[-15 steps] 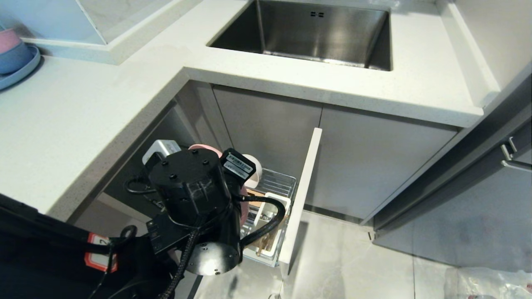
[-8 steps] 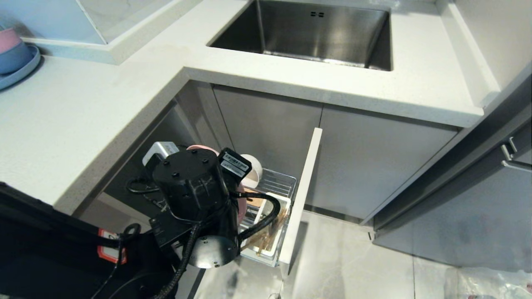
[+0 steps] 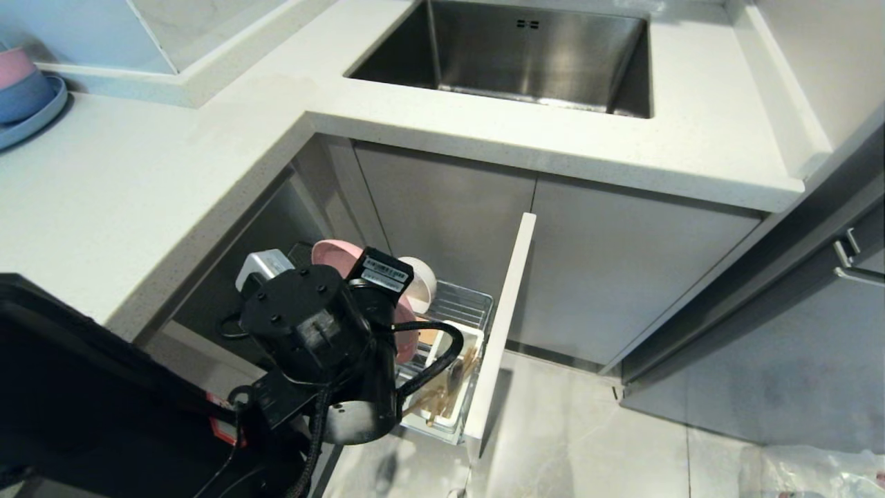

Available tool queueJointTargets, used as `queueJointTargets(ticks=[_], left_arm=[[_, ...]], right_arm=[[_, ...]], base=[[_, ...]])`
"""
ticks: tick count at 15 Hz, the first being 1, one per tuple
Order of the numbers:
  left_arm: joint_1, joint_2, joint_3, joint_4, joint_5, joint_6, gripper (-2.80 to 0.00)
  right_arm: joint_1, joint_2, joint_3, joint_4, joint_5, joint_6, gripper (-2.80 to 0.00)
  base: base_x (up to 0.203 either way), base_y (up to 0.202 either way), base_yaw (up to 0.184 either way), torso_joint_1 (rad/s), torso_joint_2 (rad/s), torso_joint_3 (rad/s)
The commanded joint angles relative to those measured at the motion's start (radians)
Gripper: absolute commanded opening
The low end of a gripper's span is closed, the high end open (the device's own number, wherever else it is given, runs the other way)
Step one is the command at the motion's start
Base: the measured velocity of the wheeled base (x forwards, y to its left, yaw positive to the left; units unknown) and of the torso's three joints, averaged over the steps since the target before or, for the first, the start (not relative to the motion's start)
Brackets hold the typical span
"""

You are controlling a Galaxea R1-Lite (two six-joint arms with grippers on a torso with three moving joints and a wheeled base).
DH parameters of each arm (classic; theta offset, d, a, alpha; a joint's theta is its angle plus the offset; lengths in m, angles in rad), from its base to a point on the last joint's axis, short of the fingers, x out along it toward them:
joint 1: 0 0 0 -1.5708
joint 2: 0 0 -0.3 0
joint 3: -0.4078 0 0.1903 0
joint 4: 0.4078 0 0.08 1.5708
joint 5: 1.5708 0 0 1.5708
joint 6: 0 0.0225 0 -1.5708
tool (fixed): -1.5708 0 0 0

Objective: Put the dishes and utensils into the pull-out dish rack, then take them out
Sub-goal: Pick up the plate and place it in the cupboard

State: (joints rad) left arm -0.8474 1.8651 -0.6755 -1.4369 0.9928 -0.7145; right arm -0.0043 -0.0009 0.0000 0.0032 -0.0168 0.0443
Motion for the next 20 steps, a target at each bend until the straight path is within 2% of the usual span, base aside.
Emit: queueJointTargets(ticks=[1, 3, 7, 14, 20], left_arm=[[0.001, 0.037, 0.014, -0.042, 0.006, -0.004, -2.8], [0.003, 0.06, 0.023, -0.088, 0.005, -0.002, -2.8], [0.033, 0.094, 0.037, -0.093, 0.0, -0.01, -2.8], [0.042, 0.111, 0.044, -0.093, -0.003, -0.088, -2.8], [0.057, 0.116, 0.047, -0.093, -0.005, -0.104, -2.8]], right_arm=[[0.0, 0.001, 0.002, 0.0, 0.0, 0.001, -2.8], [0.001, 0.001, 0.002, 0.0, 0.0, 0.001, -2.8], [0.001, 0.001, 0.002, 0.0, 0.0, 0.001, -2.8], [0.001, 0.001, 0.002, 0.0, 0.0, 0.0, -2.8], [0.001, 0.001, 0.002, 0.0, 0.0, 0.0, -2.8]], base=[[0.0, 0.0, 0.0, 0.0, 0.0, 0.0], [0.0, 0.0, 0.0, 0.0, 0.0, 0.0], [0.0, 0.0, 0.0, 0.0, 0.0, 0.0], [0.0, 0.0, 0.0, 0.0, 0.0, 0.0], [0.0, 0.0, 0.0, 0.0, 0.0, 0.0]])
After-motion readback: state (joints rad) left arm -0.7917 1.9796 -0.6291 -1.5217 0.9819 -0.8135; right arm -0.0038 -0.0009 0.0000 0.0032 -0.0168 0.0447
